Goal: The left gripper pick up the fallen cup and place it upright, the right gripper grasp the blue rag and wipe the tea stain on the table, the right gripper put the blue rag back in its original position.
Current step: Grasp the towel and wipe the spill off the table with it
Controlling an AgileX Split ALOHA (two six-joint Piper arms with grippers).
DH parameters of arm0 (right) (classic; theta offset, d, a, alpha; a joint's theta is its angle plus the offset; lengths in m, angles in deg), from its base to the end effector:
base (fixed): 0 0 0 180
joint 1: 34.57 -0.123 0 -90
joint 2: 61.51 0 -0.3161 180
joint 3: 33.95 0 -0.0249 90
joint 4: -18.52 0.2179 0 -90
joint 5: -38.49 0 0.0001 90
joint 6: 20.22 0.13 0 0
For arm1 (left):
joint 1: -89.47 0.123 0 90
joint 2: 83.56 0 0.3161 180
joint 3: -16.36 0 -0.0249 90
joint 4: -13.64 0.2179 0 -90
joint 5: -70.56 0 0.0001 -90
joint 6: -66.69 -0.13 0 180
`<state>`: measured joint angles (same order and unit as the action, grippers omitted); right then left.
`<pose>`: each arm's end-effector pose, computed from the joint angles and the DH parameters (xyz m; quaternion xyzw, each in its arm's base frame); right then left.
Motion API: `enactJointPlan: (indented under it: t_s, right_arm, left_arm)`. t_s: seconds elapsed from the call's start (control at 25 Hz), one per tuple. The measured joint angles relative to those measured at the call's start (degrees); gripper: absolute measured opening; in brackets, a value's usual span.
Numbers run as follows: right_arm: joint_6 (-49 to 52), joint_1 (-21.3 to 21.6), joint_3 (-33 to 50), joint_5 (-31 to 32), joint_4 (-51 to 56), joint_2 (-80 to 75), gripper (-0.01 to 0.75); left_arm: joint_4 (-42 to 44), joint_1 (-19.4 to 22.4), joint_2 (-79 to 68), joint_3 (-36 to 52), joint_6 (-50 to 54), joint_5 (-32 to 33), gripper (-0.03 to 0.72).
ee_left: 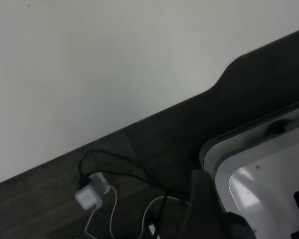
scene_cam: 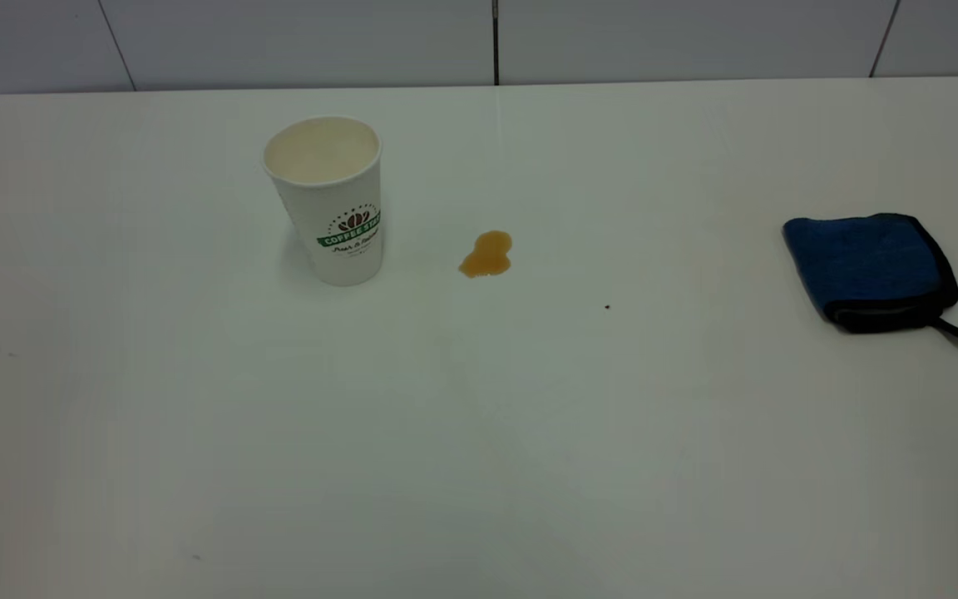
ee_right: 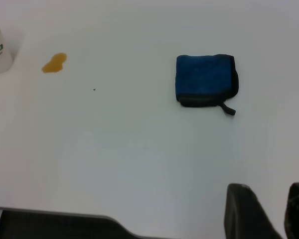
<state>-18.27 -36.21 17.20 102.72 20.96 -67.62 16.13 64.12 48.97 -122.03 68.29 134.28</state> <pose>-0.0339 0.0040 0.2275 0.0011 0.8723 0.0365 0.4877 0.0592 -0.0224 0.2688 0.2046 0.9500 -0.0342 0.2336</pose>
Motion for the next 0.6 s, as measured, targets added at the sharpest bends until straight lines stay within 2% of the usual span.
enactJointPlan:
  t_s: [0.2,0.6]
  right_arm:
    - [0.0,0.0,0.0,0.0,0.0,0.0,0.24]
    - [0.0,0.0,0.0,0.0,0.01,0.0,0.24]
  left_arm:
    - [1.04,0.0,12.06,8.35,0.0,-0.32,0.568]
    - [1.11,0.7,33.46,8.79,0.0,0.06,0.568]
